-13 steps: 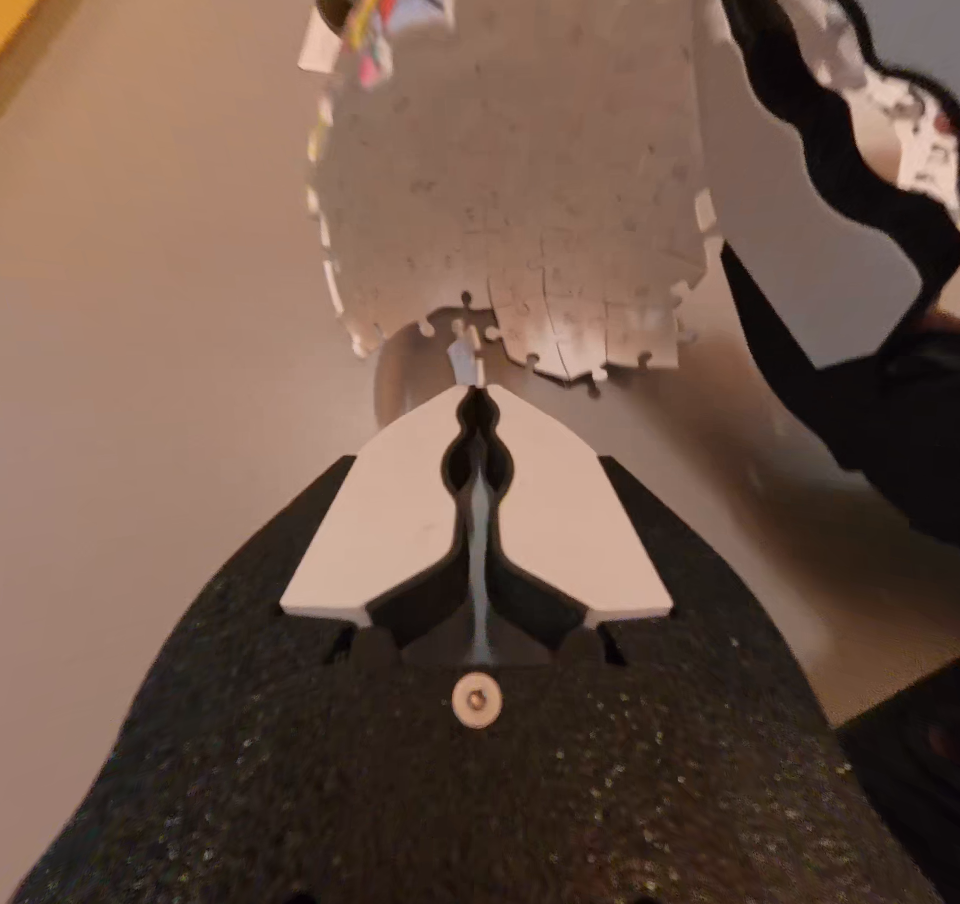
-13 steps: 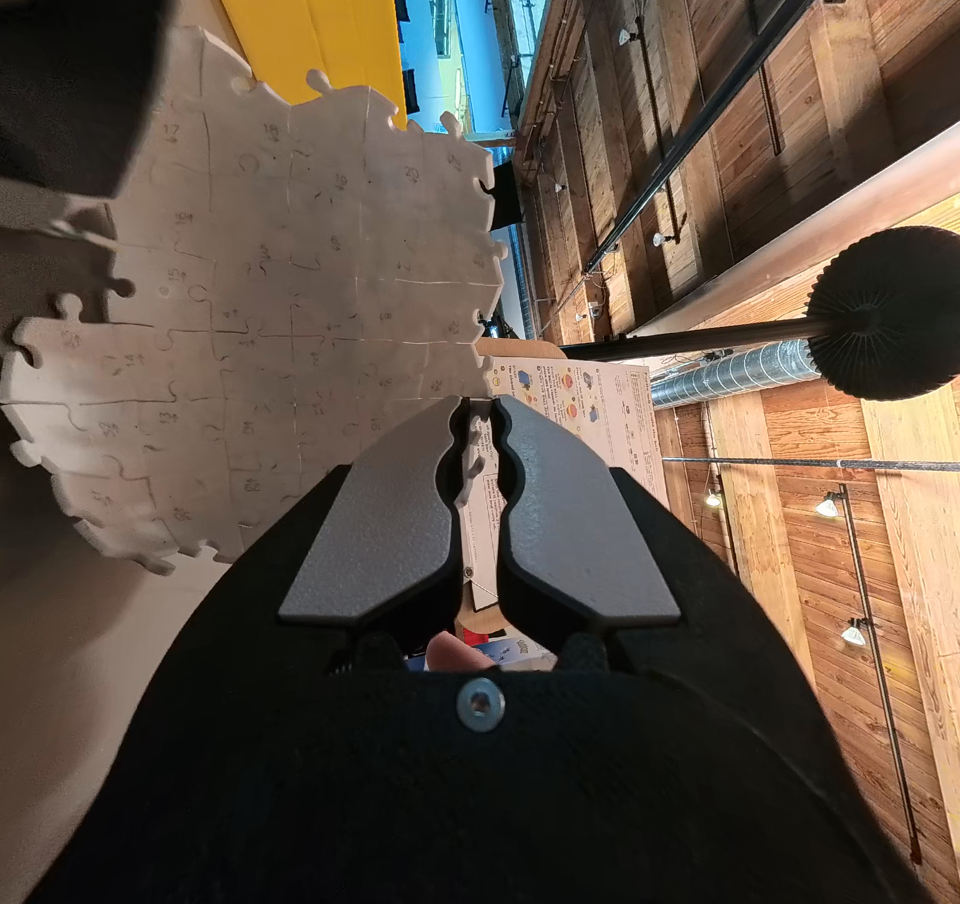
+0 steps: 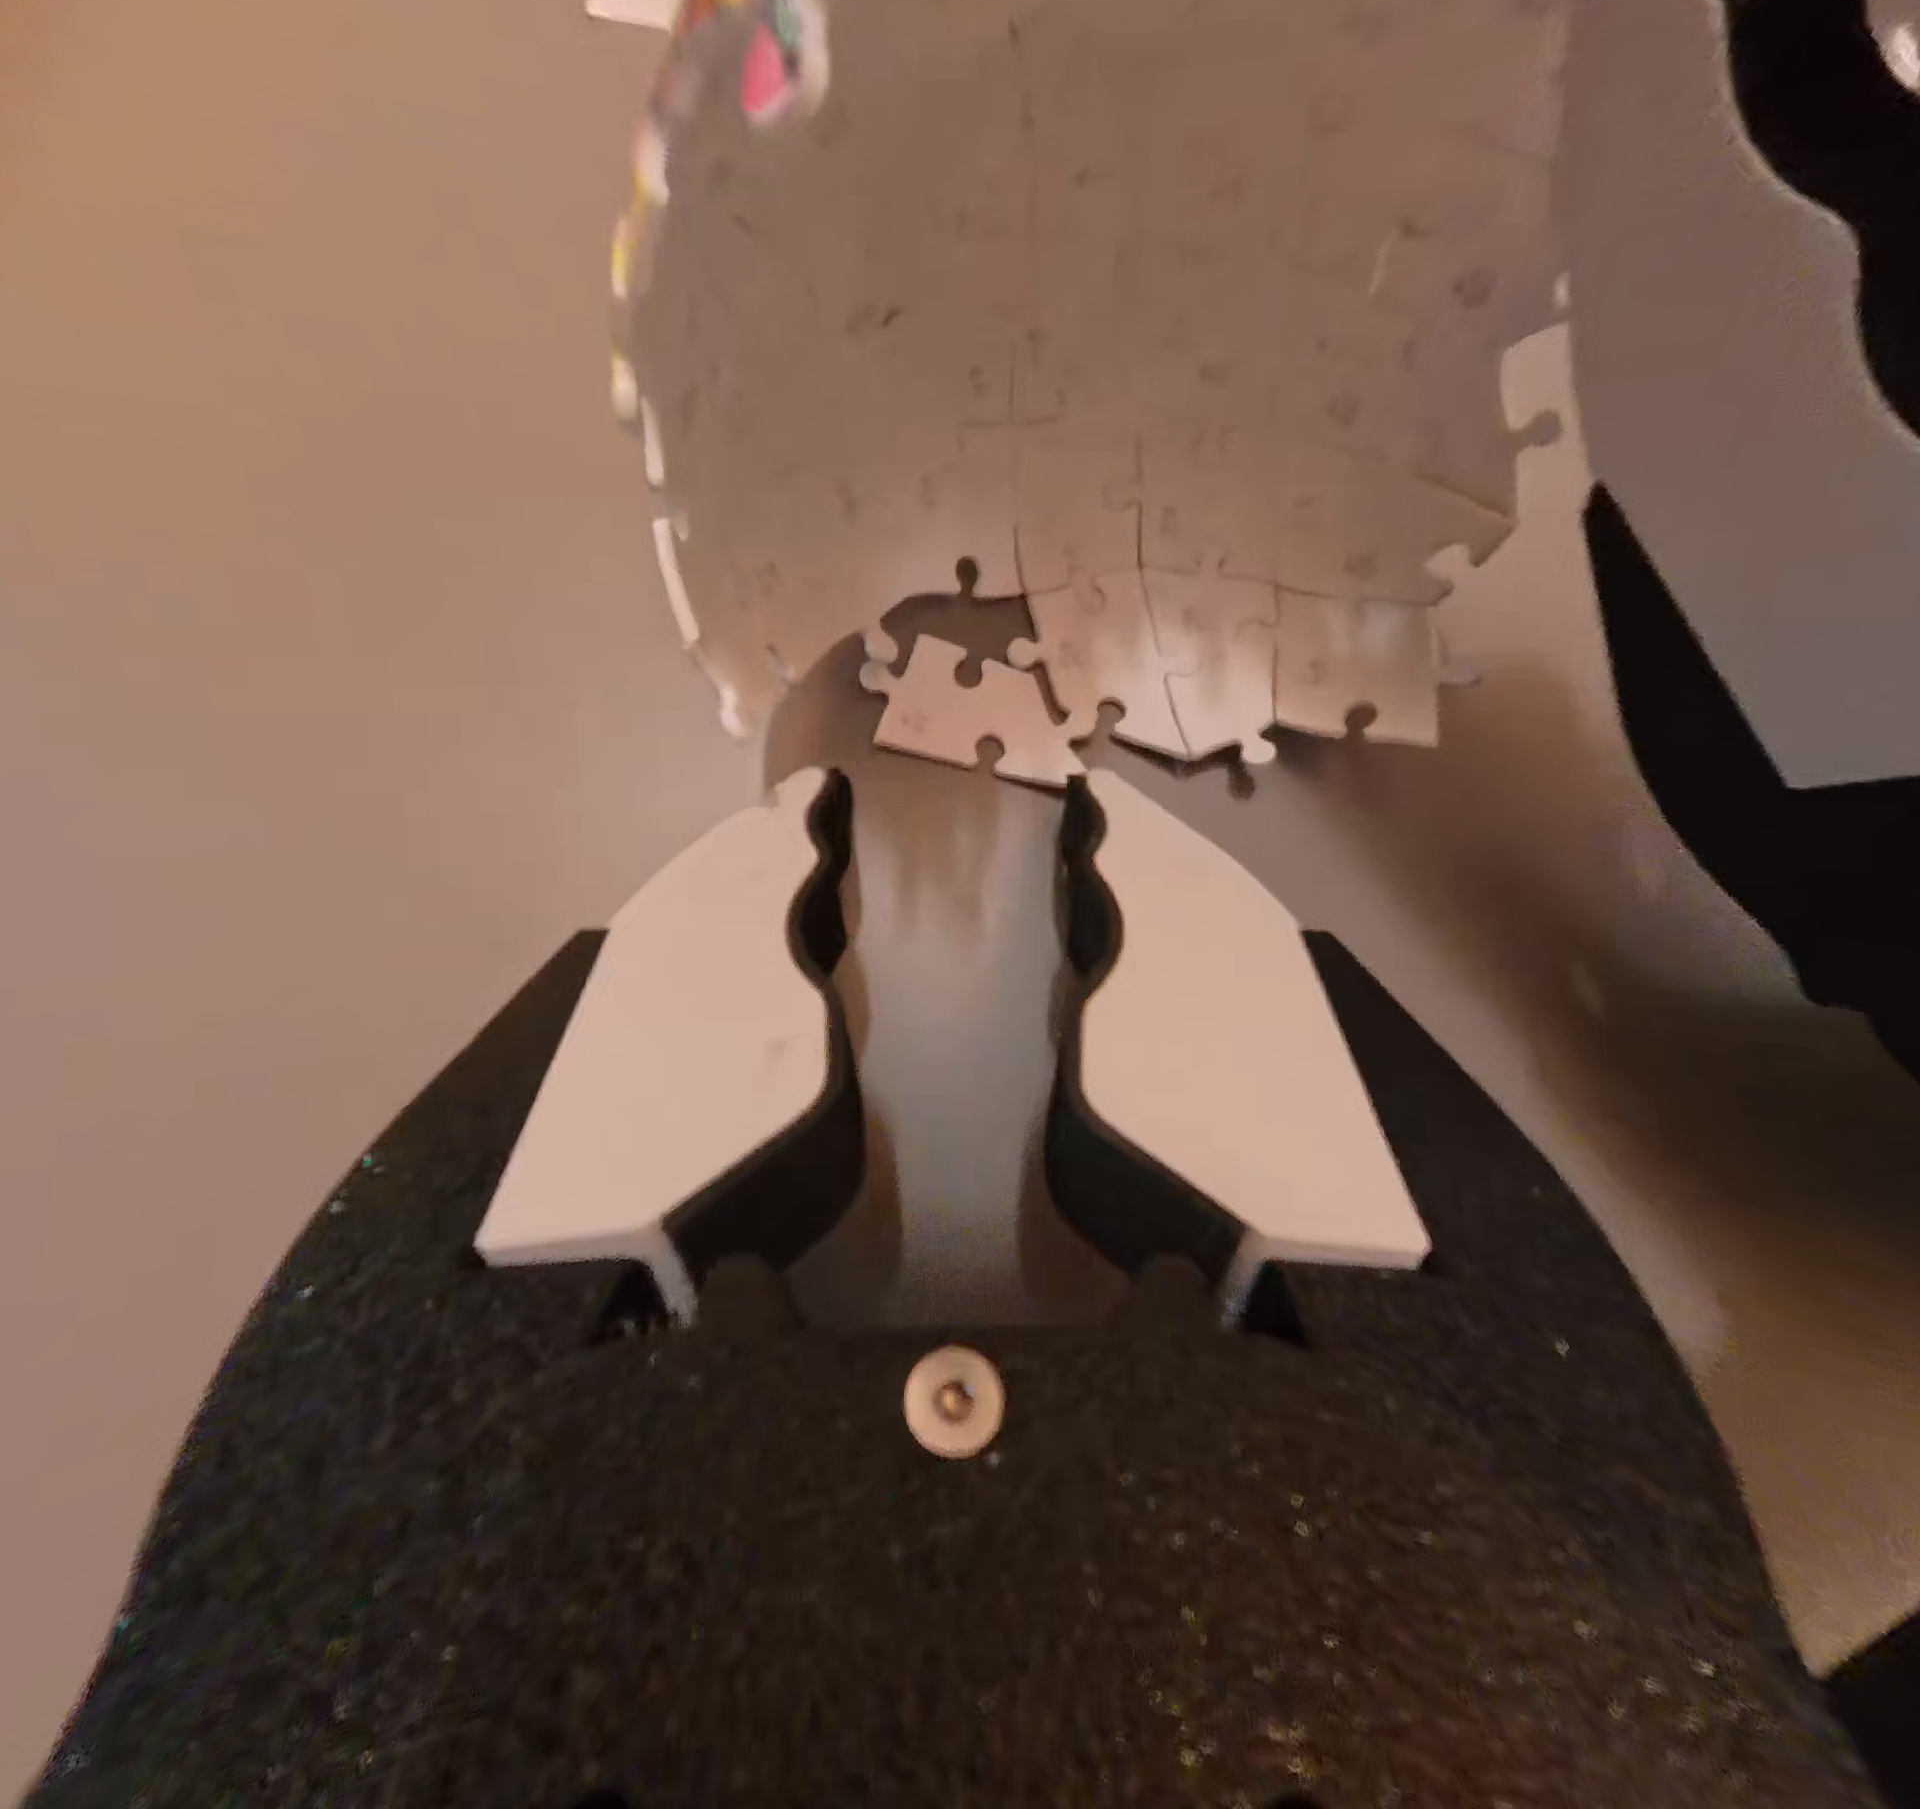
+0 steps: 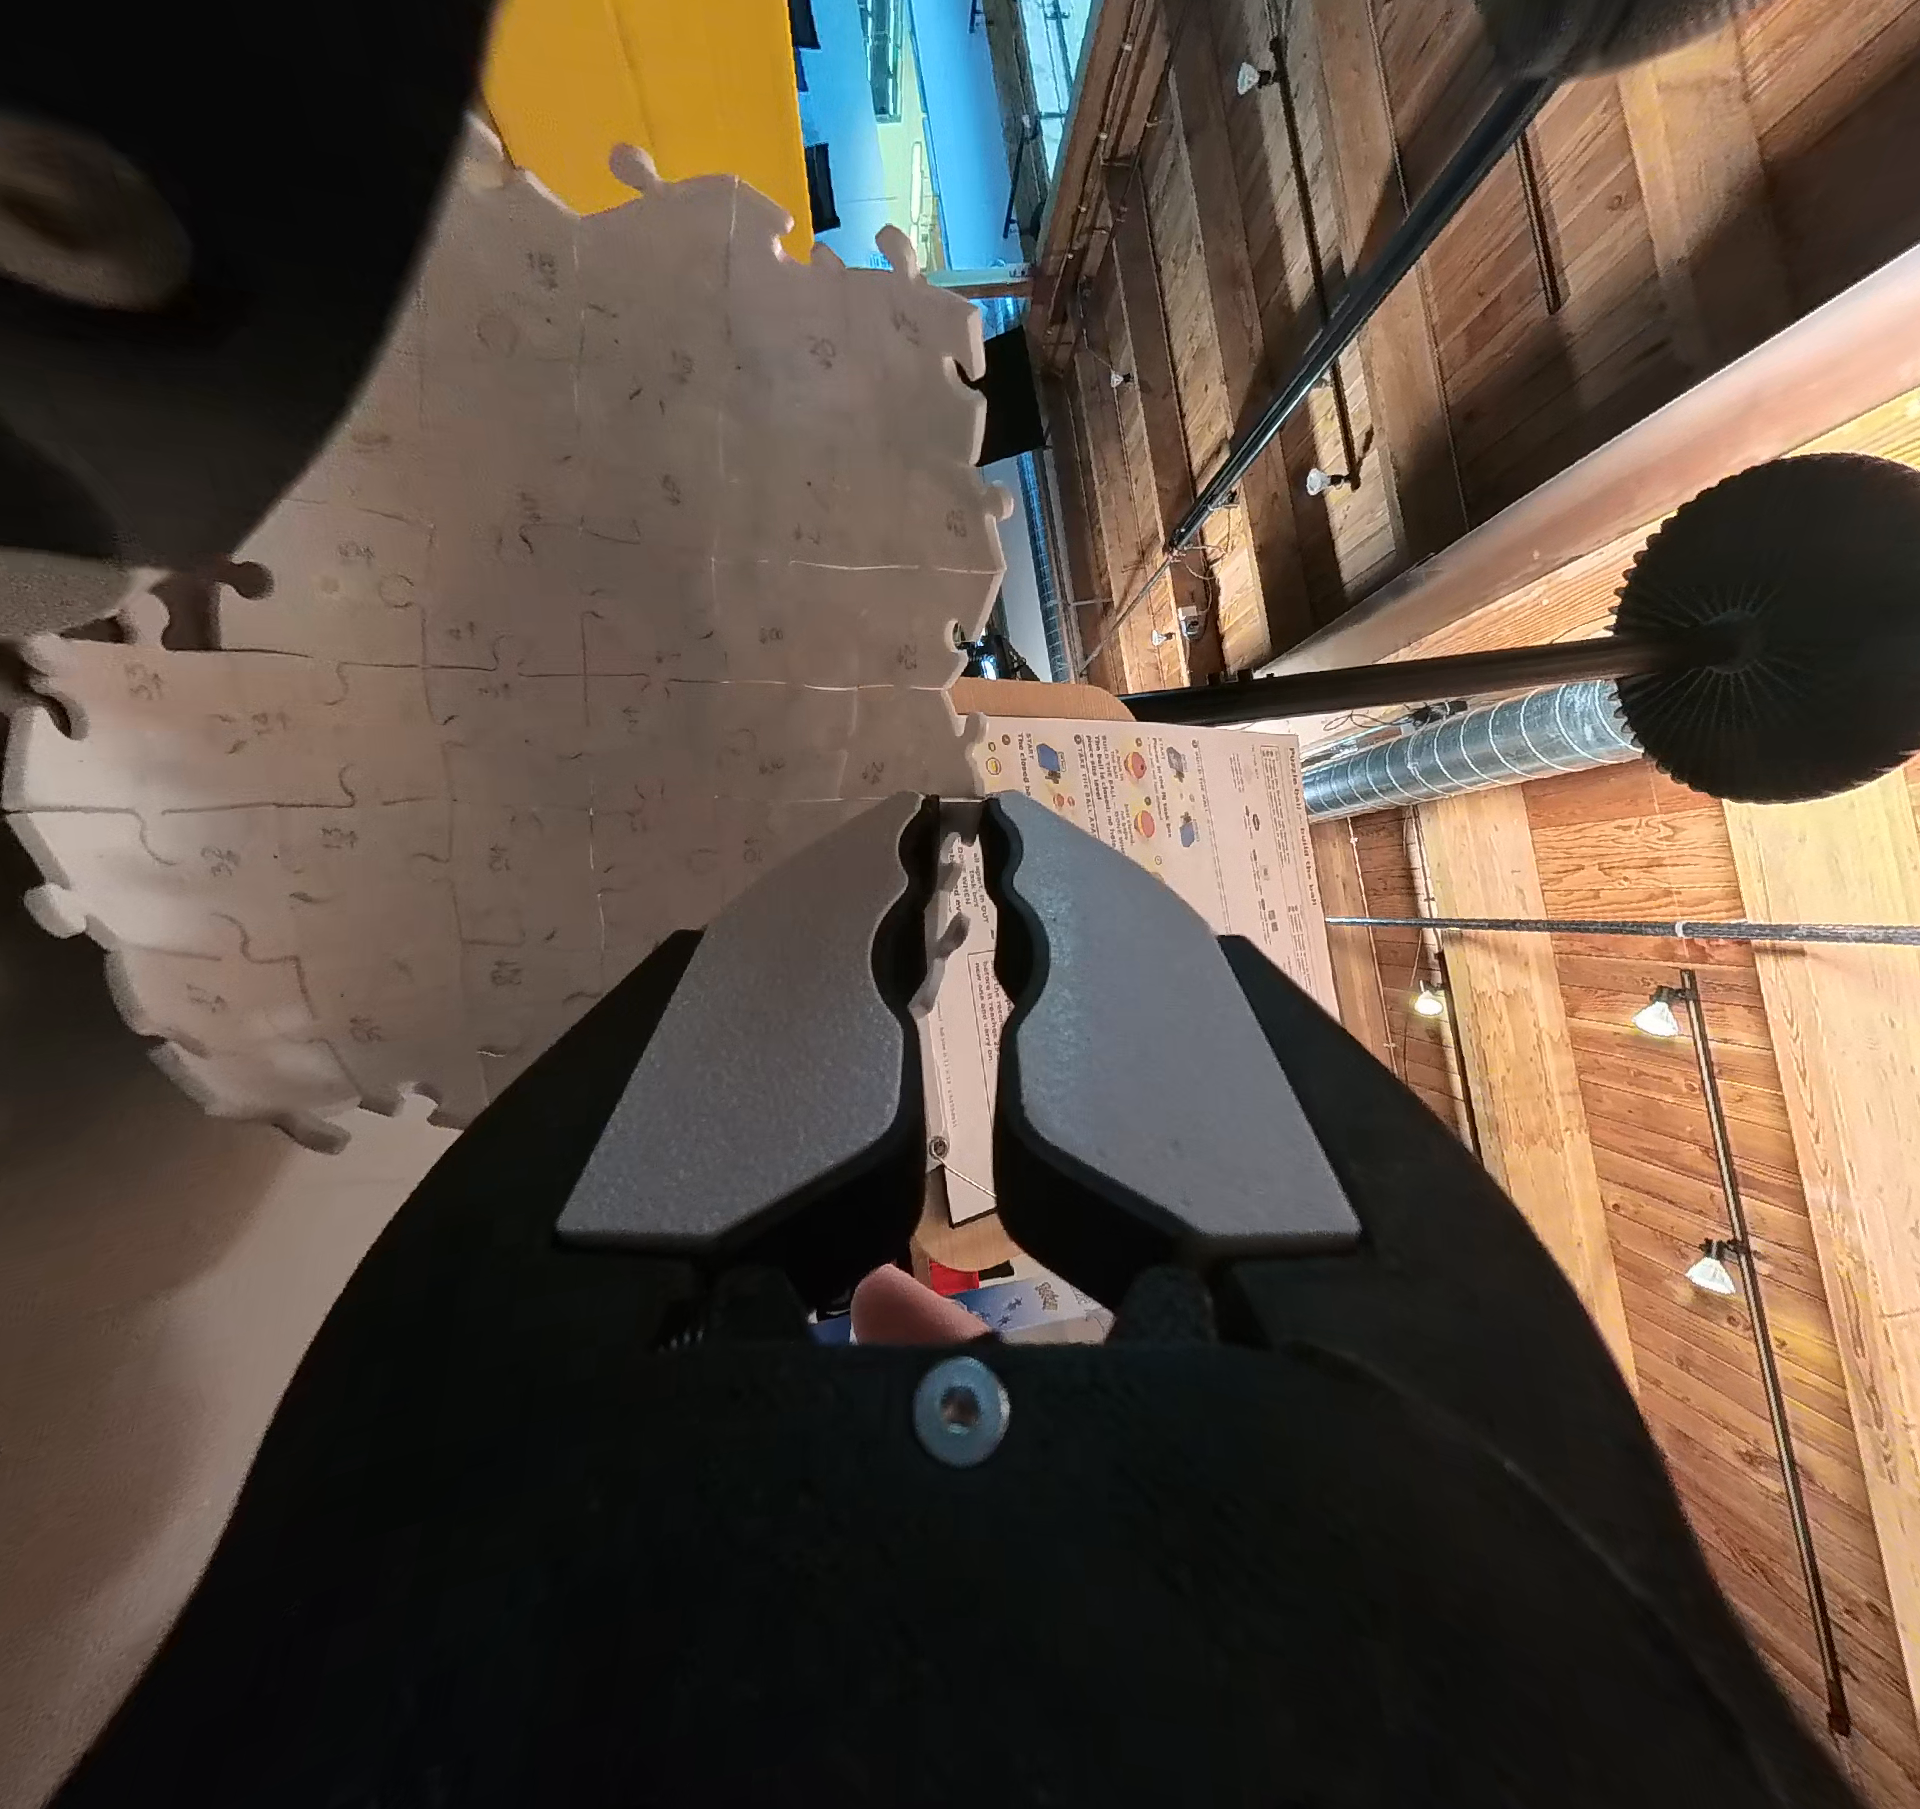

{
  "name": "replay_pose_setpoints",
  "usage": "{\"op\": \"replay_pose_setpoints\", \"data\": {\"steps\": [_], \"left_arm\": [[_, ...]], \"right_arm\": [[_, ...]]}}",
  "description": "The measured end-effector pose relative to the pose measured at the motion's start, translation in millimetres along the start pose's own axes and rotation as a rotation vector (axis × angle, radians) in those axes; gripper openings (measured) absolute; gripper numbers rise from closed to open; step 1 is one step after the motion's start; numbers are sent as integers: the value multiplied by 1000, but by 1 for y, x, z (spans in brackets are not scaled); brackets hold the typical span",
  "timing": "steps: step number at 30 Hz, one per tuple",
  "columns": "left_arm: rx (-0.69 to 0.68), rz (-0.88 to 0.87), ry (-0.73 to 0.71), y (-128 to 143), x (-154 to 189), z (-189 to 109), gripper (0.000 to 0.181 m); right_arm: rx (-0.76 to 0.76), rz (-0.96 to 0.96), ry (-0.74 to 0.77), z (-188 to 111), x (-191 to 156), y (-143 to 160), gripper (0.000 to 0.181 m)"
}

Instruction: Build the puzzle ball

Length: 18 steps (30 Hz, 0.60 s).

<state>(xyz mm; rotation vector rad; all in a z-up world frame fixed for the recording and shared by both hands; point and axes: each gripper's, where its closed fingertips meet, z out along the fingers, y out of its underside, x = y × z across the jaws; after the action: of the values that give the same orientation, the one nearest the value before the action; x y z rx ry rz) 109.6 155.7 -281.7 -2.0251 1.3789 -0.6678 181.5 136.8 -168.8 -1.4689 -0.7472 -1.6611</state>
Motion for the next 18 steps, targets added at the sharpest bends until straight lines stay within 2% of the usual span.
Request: {"op": "replay_pose_setpoints", "data": {"steps": [9, 14, 18], "left_arm": [[-26, 38, -80, 2, -19, 1, 40], [-22, 14, 25, 4, -1, -2, 43], [-28, 67, 8, 2, 4, 4, 48]], "right_arm": [[-2, 5, -2, 0, 0, 1, 7], [-3, 6, -2, 0, 0, 1, 7], [-3, 8, -2, 0, -1, 1, 7]]}}
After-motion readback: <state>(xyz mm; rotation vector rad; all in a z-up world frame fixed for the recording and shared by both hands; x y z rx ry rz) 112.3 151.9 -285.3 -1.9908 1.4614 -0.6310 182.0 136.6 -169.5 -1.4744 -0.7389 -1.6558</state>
